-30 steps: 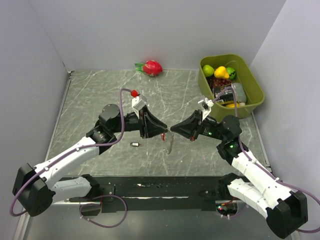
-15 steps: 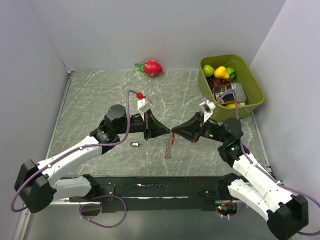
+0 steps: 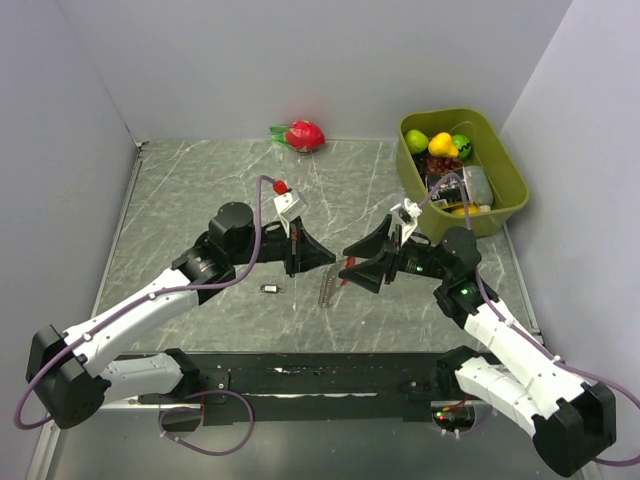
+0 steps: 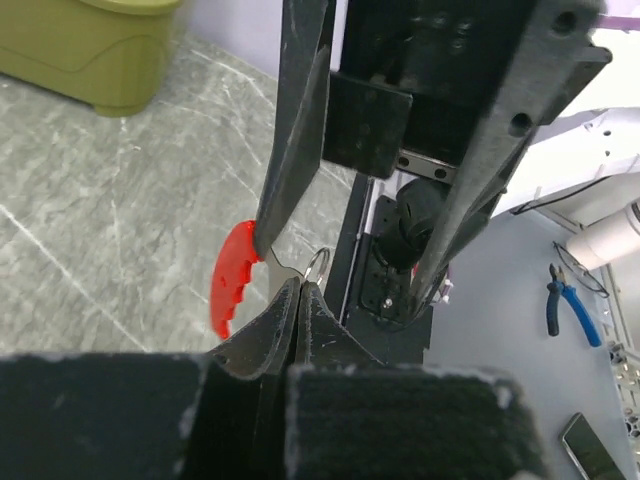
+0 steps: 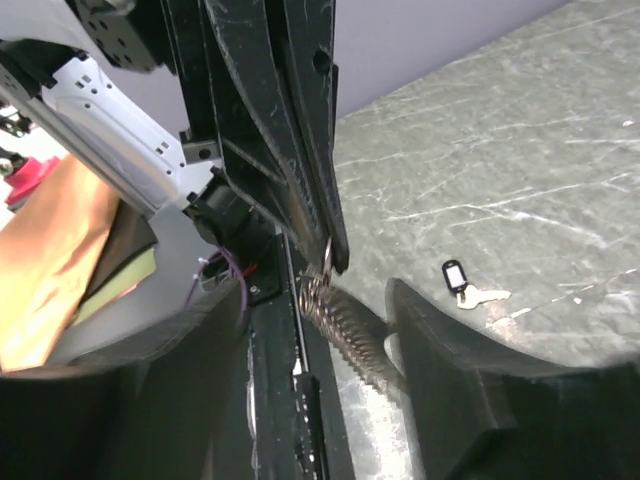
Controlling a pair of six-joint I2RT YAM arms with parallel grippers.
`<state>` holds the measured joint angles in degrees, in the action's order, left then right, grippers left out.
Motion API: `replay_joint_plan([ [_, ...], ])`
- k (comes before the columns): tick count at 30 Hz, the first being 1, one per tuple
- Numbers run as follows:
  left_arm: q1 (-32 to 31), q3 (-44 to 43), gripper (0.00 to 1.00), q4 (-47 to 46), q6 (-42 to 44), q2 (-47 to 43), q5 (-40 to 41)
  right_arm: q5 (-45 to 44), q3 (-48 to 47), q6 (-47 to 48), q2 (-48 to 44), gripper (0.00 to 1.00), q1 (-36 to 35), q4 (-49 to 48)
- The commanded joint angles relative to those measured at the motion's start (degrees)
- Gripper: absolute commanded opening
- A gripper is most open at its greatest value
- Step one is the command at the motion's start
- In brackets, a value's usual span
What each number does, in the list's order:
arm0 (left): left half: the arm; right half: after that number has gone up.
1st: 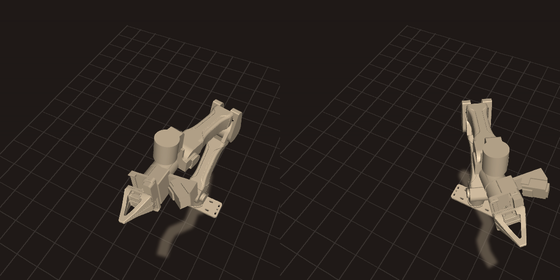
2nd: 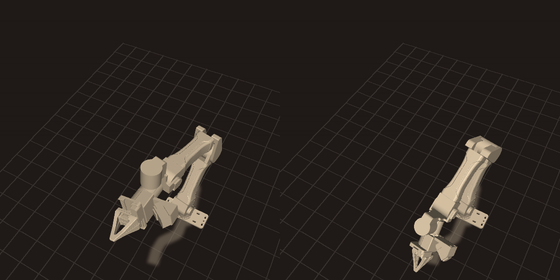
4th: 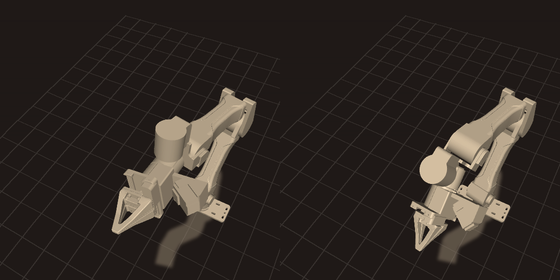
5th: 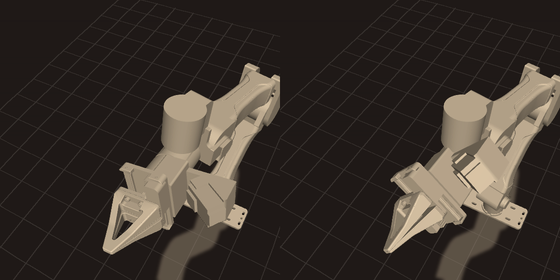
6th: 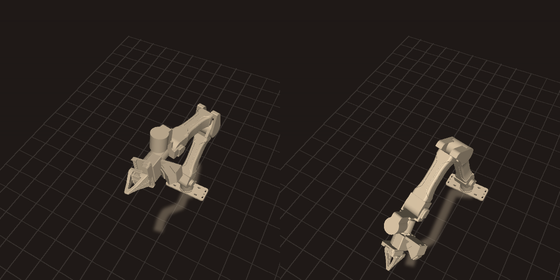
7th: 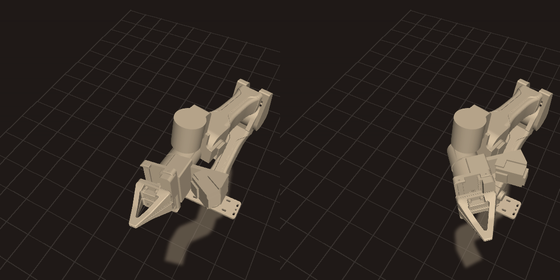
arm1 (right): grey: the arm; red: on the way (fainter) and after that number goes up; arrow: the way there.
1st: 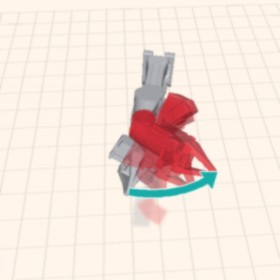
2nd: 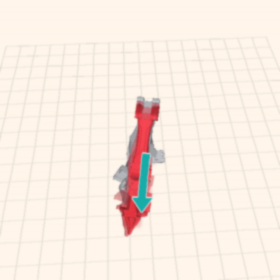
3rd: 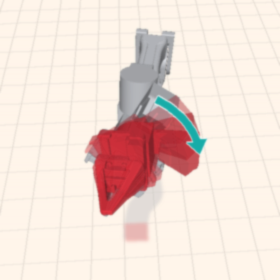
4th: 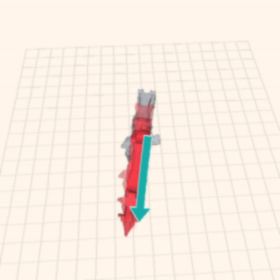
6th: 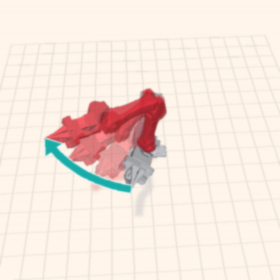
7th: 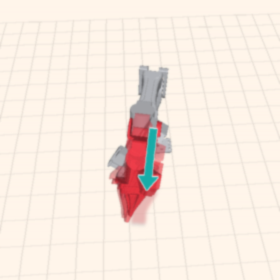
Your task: Put the keys on the keyring
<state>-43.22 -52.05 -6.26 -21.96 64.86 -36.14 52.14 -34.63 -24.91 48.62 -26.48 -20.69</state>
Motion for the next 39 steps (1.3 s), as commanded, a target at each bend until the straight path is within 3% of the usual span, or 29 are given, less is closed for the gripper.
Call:
replay_joint_plan([
  [1,-0.2,-5.4,0.01,8.3,5.2,-3.0,1.7,-1.1,-5.4,6.4,-3.8,0.8,0.2,4.4],
  [7,-1.2,-12.7,0.01,20.7,12.3,-1.8,5.4,-0.5,-10.3,11.7,-3.7,0.84,0.5,12.0],
  [18,-6.9,-27.6,0.01,42.9,20.5,4.8,16.1,5.6,-17.5,15.2,3.3,0.69,0.2,18.1],
  [30,-9.1,-32.5,0.01,48.4,23.6,7.3,22.4,6.1,-17.5,17.3,6.0,0.66,-1.4,18.1],
  [39,-9.2,-31.3,0.01,47.3,23.3,6.3,21.0,3.9,-16.7,17.6,8.7,0.64,-5.8,14.1],
])
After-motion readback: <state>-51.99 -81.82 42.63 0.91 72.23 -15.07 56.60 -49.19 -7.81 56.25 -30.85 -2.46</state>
